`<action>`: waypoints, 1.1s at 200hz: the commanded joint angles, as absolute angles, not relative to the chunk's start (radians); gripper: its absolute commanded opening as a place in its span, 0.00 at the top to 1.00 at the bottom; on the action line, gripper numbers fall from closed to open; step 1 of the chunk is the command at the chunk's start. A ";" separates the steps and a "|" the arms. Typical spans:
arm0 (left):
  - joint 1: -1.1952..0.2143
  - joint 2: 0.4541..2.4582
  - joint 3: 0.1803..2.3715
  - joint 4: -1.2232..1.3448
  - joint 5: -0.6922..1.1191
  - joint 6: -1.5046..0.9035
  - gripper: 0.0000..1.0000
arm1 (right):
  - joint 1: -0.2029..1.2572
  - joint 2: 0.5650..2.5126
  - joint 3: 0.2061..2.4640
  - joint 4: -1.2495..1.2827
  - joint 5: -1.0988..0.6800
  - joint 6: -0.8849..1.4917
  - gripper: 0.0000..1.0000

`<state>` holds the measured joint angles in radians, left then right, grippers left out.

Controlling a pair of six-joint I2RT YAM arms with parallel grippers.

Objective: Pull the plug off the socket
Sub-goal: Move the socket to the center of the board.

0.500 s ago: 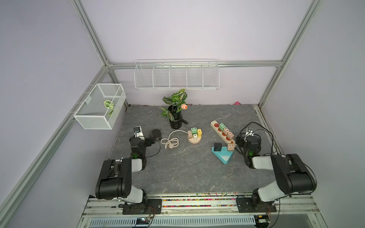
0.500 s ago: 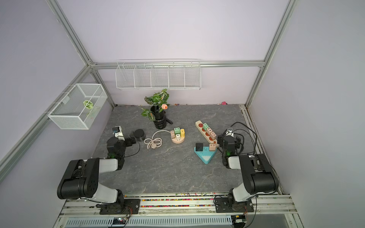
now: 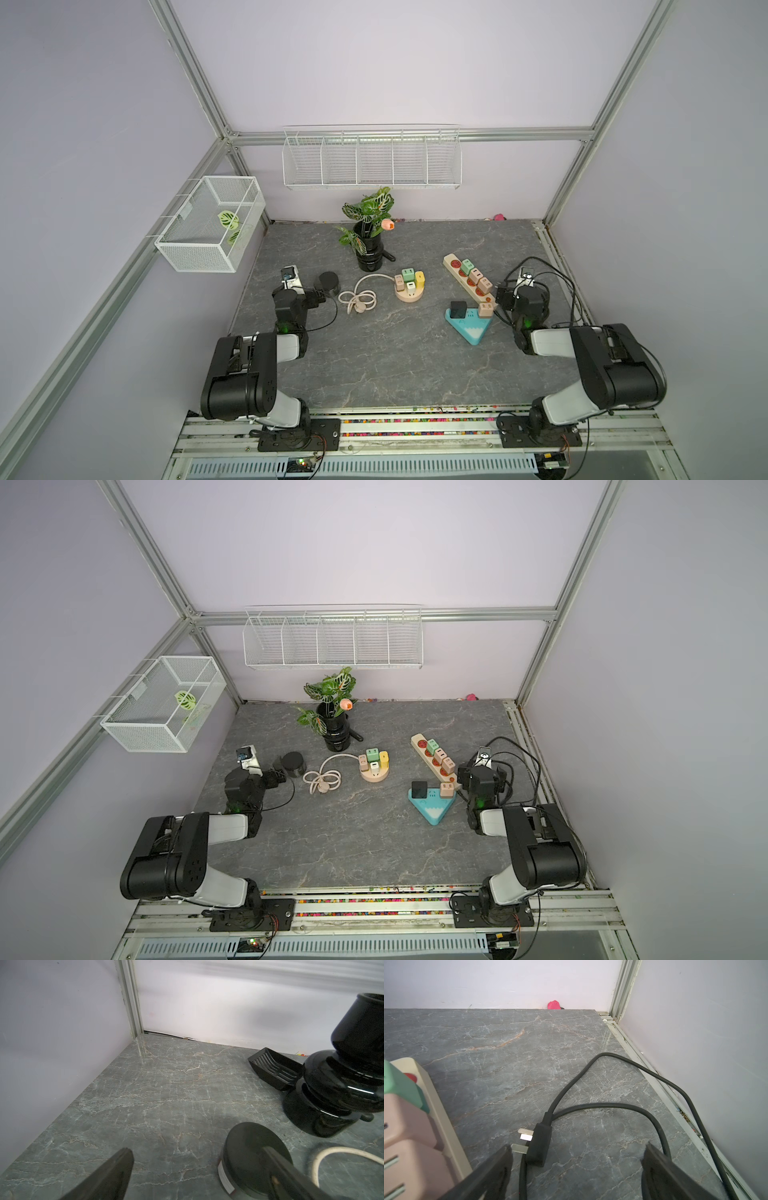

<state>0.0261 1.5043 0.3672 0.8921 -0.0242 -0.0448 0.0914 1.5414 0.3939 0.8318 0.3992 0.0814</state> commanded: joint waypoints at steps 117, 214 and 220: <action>0.029 1.109 0.469 0.457 0.007 -0.173 0.00 | 0.115 1.075 0.575 0.228 0.271 0.108 0.01; 0.029 0.778 0.621 -0.001 0.195 -0.703 0.00 | 0.080 0.712 0.719 -0.442 0.328 0.704 0.01; 0.029 0.772 0.602 0.026 0.244 -0.720 0.00 | 0.080 0.700 0.709 -0.446 0.289 0.689 0.01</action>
